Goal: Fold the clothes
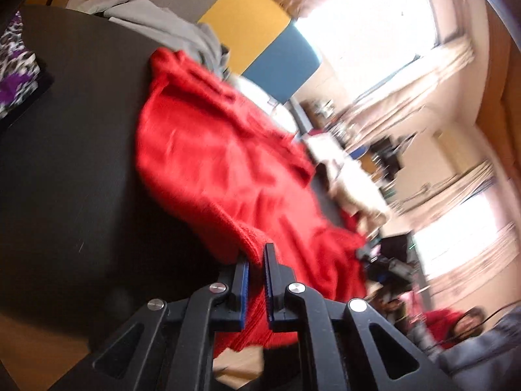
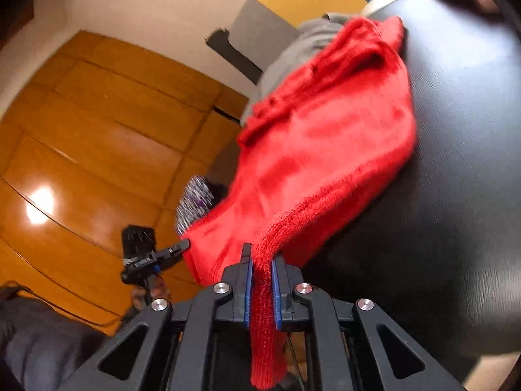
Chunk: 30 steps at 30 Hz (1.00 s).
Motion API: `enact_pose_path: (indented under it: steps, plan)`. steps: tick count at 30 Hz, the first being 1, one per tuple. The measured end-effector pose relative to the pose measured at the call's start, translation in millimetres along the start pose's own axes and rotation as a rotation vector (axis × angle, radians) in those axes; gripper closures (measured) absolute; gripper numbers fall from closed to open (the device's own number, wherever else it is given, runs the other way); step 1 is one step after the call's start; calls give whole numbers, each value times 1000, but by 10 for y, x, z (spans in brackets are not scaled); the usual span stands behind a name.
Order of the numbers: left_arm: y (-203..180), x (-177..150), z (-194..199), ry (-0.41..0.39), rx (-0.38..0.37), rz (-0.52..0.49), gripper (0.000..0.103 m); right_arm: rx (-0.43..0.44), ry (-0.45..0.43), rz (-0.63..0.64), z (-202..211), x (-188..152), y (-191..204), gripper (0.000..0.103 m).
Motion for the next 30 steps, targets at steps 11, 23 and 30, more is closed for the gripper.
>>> enact_pose_path:
  steps: [11,23,30]
  plan:
    - [-25,1631,-92,-161,-137,-3,97,65,-214,-5,-2,1406,142,93]
    - [1182,2233,-1152,-28,11,270,98,-112,-177,-257,-448,2330,-1202,97]
    - [1064,1538,-1012,30,9,281,97,-92,-91,-259,-321,1732,-1106,94]
Point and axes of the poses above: each gripper's, at about its wrist camera, not at the fingertips, and z roughly against the way its jaws point, y to its left, x to its top, the point moved 7 cm from there along -z, roughly the way its jaws point, and after that the axes turned 10 degrees about y, right-handed, at the moved point
